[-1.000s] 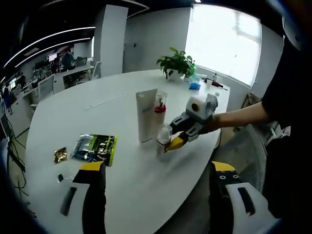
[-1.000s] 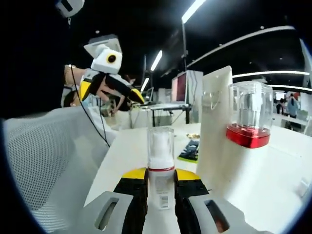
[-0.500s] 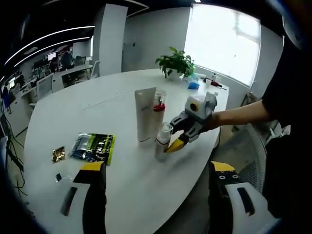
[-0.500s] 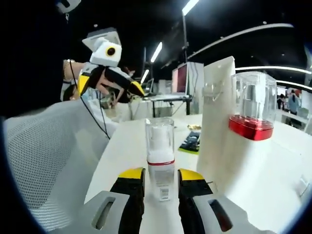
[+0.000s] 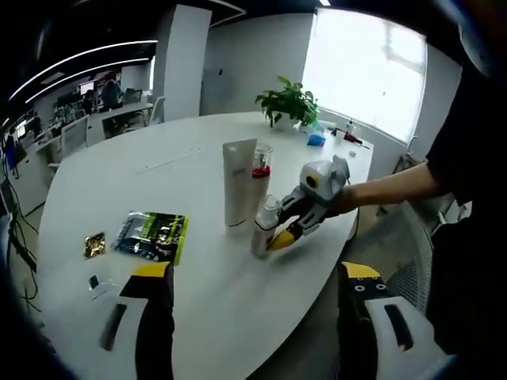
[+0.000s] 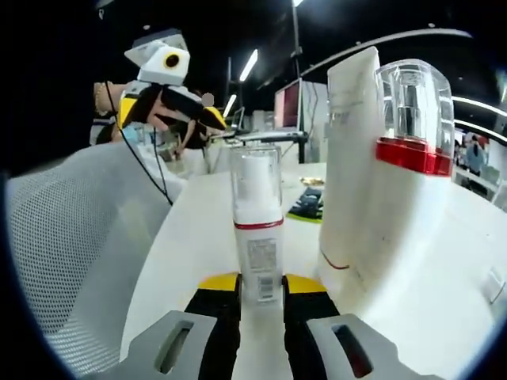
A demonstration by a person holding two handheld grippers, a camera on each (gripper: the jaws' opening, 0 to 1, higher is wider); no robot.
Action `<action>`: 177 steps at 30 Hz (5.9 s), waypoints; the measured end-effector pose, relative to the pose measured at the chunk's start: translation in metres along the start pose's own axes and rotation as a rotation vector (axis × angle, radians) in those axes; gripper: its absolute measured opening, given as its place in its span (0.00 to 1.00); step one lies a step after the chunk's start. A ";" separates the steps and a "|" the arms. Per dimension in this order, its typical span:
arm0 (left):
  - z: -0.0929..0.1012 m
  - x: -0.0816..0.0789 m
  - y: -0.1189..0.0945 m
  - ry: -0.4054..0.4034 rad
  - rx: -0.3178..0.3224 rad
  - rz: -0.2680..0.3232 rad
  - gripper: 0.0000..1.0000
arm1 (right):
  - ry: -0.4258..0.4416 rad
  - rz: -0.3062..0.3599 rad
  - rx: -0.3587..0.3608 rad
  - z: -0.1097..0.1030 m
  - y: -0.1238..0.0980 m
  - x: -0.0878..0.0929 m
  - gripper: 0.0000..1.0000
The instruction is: Arrange the skincare products in the storage area until every visible bottle or jar stands upright without overlapping.
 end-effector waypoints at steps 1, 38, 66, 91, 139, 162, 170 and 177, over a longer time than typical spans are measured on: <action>0.000 0.000 0.000 0.000 0.001 -0.002 0.78 | -0.004 -0.001 0.000 0.000 0.000 0.000 0.12; -0.006 0.004 0.005 -0.012 0.015 -0.015 0.76 | -0.047 -0.056 -0.018 0.027 0.004 -0.002 0.11; -0.003 -0.001 0.007 -0.002 0.032 -0.002 0.76 | -0.007 -0.100 0.019 0.019 -0.016 0.001 0.16; 0.005 0.004 -0.013 -0.039 0.031 0.030 0.76 | 0.111 -0.109 0.104 -0.020 -0.050 -0.018 0.38; -0.011 0.048 -0.039 -0.159 -0.030 0.049 0.83 | 0.416 -0.110 0.438 -0.075 -0.112 -0.039 0.99; -0.013 0.066 -0.036 -0.202 -0.058 0.116 0.99 | 0.447 -0.114 0.473 -0.072 -0.115 -0.037 0.98; -0.012 0.070 -0.025 -0.160 -0.052 0.110 0.99 | 0.465 -0.108 0.476 -0.072 -0.116 -0.036 0.97; -0.022 0.080 -0.017 -0.214 -0.094 0.158 0.99 | 0.469 -0.112 0.476 -0.067 -0.120 -0.029 0.97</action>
Point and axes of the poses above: the point that each gripper's makers call its tool centre point, and the gripper's own axes: y roughly forward along the fingers, z roughly to its right, x roughly out of its underside, the point moved 7 cm from there along -y, roughly backward along the fingers, and after that the axes turned 4 degrees about -z, right-handed, at the moved point
